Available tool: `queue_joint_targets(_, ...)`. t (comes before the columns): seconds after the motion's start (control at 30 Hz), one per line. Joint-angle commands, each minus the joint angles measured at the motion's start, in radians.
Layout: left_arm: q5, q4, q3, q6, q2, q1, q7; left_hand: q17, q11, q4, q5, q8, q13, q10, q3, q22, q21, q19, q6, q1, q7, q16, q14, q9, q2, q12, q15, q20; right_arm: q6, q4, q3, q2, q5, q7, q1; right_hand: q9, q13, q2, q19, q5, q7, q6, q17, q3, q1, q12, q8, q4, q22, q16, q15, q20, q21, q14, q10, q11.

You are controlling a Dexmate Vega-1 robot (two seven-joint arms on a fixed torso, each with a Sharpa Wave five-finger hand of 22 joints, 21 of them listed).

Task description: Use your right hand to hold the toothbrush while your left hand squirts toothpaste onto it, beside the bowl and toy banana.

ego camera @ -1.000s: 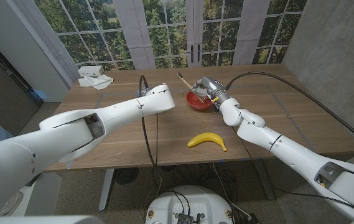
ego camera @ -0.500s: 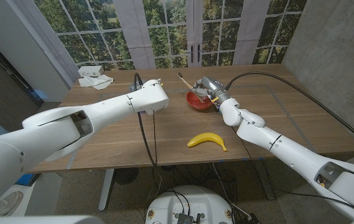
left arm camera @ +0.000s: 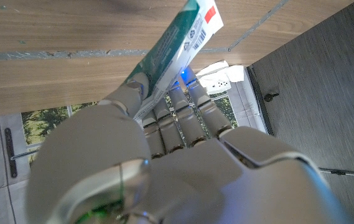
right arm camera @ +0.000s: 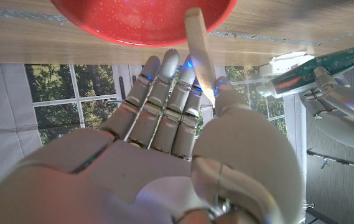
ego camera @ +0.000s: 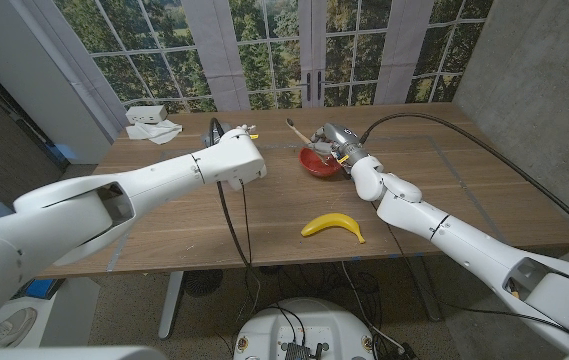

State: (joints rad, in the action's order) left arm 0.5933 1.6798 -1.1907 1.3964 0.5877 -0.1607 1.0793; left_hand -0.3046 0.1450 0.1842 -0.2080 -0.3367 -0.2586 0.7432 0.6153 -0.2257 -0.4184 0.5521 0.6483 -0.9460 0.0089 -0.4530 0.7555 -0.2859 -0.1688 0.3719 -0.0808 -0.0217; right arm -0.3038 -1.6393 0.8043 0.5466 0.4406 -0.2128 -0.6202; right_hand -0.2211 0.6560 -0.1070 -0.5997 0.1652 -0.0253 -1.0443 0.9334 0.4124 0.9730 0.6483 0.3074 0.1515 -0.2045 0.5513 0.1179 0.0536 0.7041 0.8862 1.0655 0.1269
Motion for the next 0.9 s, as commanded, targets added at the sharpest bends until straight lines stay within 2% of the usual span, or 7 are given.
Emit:
queue_joint_targets(0.03,0.000,0.067,-0.008,0.000,0.050,-0.003,0.019,-0.005,0.022,-0.002,-0.002,-0.006,-0.004,0.026,-0.004,-0.002,-0.007,0.002,0.004,-0.013,-0.001,-0.006,0.009,-0.004,0.001,0.003,-0.155,-0.003,-0.097,-0.030,0.029,0.000,0.052,0.024,0.016,-0.004,0.001,-0.042,0.005,0.006,0.000,-0.008,0.005,0.007,0.049,-0.002,0.007,-0.001,-0.001,-0.002,0.096,0.065,0.012,0.011,0.024,0.027)
queue_joint_targets(0.23,0.010,0.096,-0.012,0.000,0.072,0.001,0.019,-0.006,0.024,-0.002,-0.002,-0.007,-0.006,0.027,-0.006,-0.003,-0.010,0.001,0.005,-0.015,-0.001,-0.006,0.010,-0.006,0.000,0.003,-0.155,-0.005,-0.124,-0.039,0.042,0.001,0.077,0.029,0.024,-0.004,0.001,-0.042,0.007,0.006,-0.002,-0.007,0.008,0.007,0.049,-0.003,0.006,0.000,0.000,-0.004,0.097,0.064,0.016,0.013,0.025,0.027)
queue_joint_targets(0.37,-0.006,0.128,0.003,0.000,0.091,-0.004,-0.015,-0.008,0.021,-0.003,-0.002,-0.007,-0.007,0.029,-0.008,-0.003,-0.012,0.000,0.003,-0.016,-0.002,-0.005,0.009,-0.009,0.000,0.004,-0.155,-0.006,-0.141,-0.040,0.055,-0.003,0.100,0.026,0.029,-0.004,0.002,-0.042,0.008,0.006,-0.002,-0.008,0.010,0.008,0.049,-0.004,0.006,0.000,0.000,-0.005,0.096,0.064,0.018,0.013,0.023,0.027)
queue_joint_targets(0.5,-0.055,0.168,0.038,0.000,0.111,-0.025,-0.094,-0.010,0.019,-0.004,-0.002,-0.008,-0.009,0.029,-0.010,-0.004,-0.016,0.000,0.003,-0.016,-0.002,-0.005,0.011,-0.011,-0.001,0.003,-0.155,-0.006,-0.152,-0.039,0.069,-0.008,0.125,0.017,0.031,-0.004,0.003,-0.042,0.008,0.006,-0.002,-0.007,0.012,0.008,0.048,-0.004,0.006,-0.001,0.001,-0.007,0.096,0.064,0.022,0.014,0.025,0.028)
queue_joint_targets(0.9,-0.197,0.290,0.233,-0.073,0.168,-0.154,-0.382,-0.014,0.019,-0.006,-0.002,-0.009,-0.012,0.031,-0.015,-0.005,-0.028,0.008,0.006,-0.017,0.003,-0.005,0.014,-0.016,-0.003,0.003,-0.154,-0.023,-0.129,-0.006,0.096,-0.026,0.162,-0.009,0.039,-0.005,0.003,-0.041,0.012,0.006,-0.002,-0.009,0.018,0.009,0.050,-0.005,0.005,0.001,0.002,-0.012,0.098,0.064,0.030,0.016,0.028,0.026)
